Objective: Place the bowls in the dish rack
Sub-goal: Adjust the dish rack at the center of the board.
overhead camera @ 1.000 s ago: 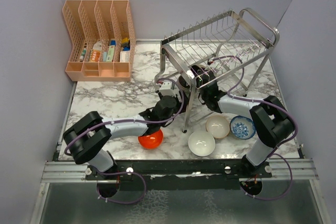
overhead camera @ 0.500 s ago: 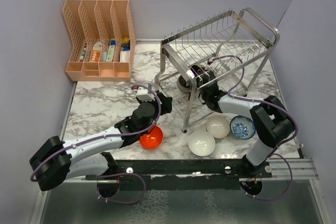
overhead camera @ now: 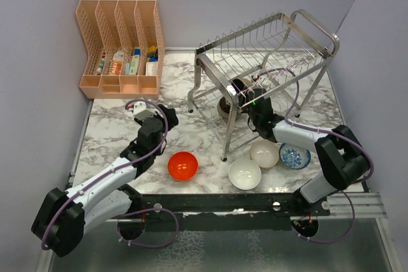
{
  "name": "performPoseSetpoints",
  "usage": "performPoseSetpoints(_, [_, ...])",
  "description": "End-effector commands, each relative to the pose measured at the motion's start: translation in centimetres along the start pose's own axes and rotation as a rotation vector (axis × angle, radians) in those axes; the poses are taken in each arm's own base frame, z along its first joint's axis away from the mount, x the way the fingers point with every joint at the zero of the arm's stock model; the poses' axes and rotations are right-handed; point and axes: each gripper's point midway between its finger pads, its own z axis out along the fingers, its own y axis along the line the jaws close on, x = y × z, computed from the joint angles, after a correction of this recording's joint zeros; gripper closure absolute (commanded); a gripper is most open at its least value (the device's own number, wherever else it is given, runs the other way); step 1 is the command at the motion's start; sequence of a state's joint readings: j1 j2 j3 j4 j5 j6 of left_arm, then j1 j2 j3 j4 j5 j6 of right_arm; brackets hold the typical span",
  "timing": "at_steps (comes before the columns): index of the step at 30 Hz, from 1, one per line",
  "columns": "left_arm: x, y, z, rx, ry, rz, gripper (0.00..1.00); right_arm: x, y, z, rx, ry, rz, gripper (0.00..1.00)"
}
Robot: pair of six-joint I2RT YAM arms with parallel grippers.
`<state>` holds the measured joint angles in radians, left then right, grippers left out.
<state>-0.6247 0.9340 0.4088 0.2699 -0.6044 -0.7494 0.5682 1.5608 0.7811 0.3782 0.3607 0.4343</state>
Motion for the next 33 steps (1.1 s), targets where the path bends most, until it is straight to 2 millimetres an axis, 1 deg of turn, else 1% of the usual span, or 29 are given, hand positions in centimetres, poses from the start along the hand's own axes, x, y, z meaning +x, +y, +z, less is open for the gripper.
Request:
performPoseSetpoints(1, [-3.1, -2.1, 1.9, 0.092, -0.054, -0.056, 0.34, 1.4, -0.9, -0.5, -0.014, 0.064, -0.077, 0.84])
performPoseSetpoints(4, [-5.2, -3.3, 3.9, 0.152, -0.077, -0.077, 0.34, 1.6, -0.7, -0.3, -0.022, 0.075, -0.08, 0.84])
performPoseSetpoints(5, [-5.7, -3.4, 4.5, 0.166, -0.08, -0.082, 0.34, 1.5, -0.5, -0.3, -0.029, 0.075, -0.08, 0.84])
performPoseSetpoints(6, [-6.9, -3.7, 5.2, 0.186, -0.105, -0.095, 0.34, 1.4, -0.4, -0.2, -0.034, 0.074, -0.081, 0.84])
performPoseSetpoints(10, [-9.4, -6.6, 7.1, 0.31, -0.125, -0.095, 0.33, 0.5, 0.2, -0.3, -0.056, 0.052, -0.077, 0.84])
performPoseSetpoints(12, [-9.6, -8.5, 8.2, 0.379, -0.093, -0.077, 0.34, -0.1, 0.5, -0.5, -0.069, 0.038, -0.073, 0.83])
performPoseSetpoints(15, [-9.1, -10.8, 10.3, 0.462, -0.034, -0.061, 0.34, -1.0, 1.0, -1.0, -0.098, 0.01, -0.059, 0.82])
performPoseSetpoints(18, [-7.7, -11.6, 12.6, 0.482, 0.045, -0.06, 0.35, -1.7, 1.9, -1.6, -0.146, -0.009, -0.043, 0.81])
performPoseSetpoints(20, [-7.5, -12.4, 14.0, 0.507, 0.083, -0.036, 0.37, -2.1, 2.4, -2.0, -0.172, -0.017, -0.04, 0.81])
performPoseSetpoints(21, [-6.6, -12.4, 14.8, 0.512, 0.117, -0.02, 0.38, -2.4, 2.5, -2.1, -0.176, -0.018, -0.04, 0.81])
performPoseSetpoints(22, [-6.4, -12.8, 15.3, 0.527, 0.139, -0.001, 0.37, -2.5, 2.6, -2.2, -0.18, -0.02, -0.04, 0.81])
performPoseSetpoints(24, [-5.1, -13.2, 16.4, 0.565, 0.203, 0.035, 0.38, -3.0, 2.6, -2.4, -0.18, -0.029, -0.044, 0.81])
performPoseSetpoints(27, [-4.1, -14.2, 16.9, 0.651, 0.264, 0.079, 0.38, -3.5, 2.7, -2.5, -0.181, -0.034, -0.053, 0.81])
performPoseSetpoints(30, [-3.3, -15.3, 16.4, 0.761, 0.322, 0.121, 0.38, -3.2, 2.6, -2.5, -0.168, -0.008, -0.05, 0.81])
performPoseSetpoints(33, [-2.1, -16.2, 15.8, 0.866, 0.39, 0.137, 0.38, -2.6, 2.2, -3.0, -0.162, 0.015, -0.041, 0.81])
